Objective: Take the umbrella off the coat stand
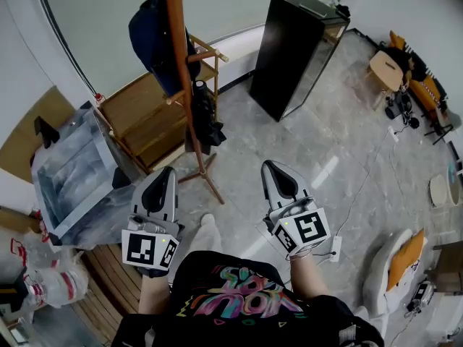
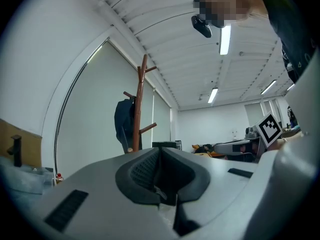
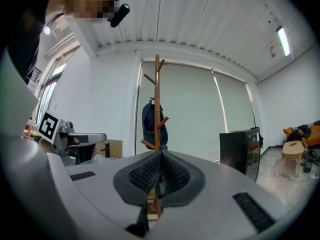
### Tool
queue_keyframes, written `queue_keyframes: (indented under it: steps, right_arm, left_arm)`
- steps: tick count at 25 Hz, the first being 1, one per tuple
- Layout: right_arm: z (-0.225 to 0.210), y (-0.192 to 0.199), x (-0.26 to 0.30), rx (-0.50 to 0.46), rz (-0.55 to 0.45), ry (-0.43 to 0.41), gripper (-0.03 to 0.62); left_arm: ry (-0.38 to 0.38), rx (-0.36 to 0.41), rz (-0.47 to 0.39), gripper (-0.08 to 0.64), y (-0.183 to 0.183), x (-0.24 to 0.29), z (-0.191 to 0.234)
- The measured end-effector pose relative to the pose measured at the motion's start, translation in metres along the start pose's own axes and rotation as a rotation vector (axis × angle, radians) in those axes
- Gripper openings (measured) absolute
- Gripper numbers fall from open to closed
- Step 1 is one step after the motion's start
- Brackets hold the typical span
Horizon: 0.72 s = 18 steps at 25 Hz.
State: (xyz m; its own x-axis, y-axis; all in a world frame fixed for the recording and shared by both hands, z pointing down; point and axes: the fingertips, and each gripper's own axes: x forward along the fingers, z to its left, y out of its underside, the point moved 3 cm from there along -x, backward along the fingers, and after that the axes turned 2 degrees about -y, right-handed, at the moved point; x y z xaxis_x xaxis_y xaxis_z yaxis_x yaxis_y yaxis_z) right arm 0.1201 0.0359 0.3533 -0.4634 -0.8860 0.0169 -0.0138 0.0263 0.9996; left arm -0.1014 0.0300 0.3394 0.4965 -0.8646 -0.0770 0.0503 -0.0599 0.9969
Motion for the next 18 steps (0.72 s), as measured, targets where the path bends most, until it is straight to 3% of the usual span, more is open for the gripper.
queue_keyframes:
  steps: [9,18]
  right_arm:
    - [-0.018,-0.015,0.112,-0.008,-0.017,0.023,0.015]
    - [-0.030,-0.014,0.146,0.012,0.000,-0.021,0.015]
  left_arm:
    - [0.047,0.025,-0.004,0.032,-0.007,0.078,0.076]
    - [0.014,0.015,0.004,0.032,-0.003,0.103,0.087]
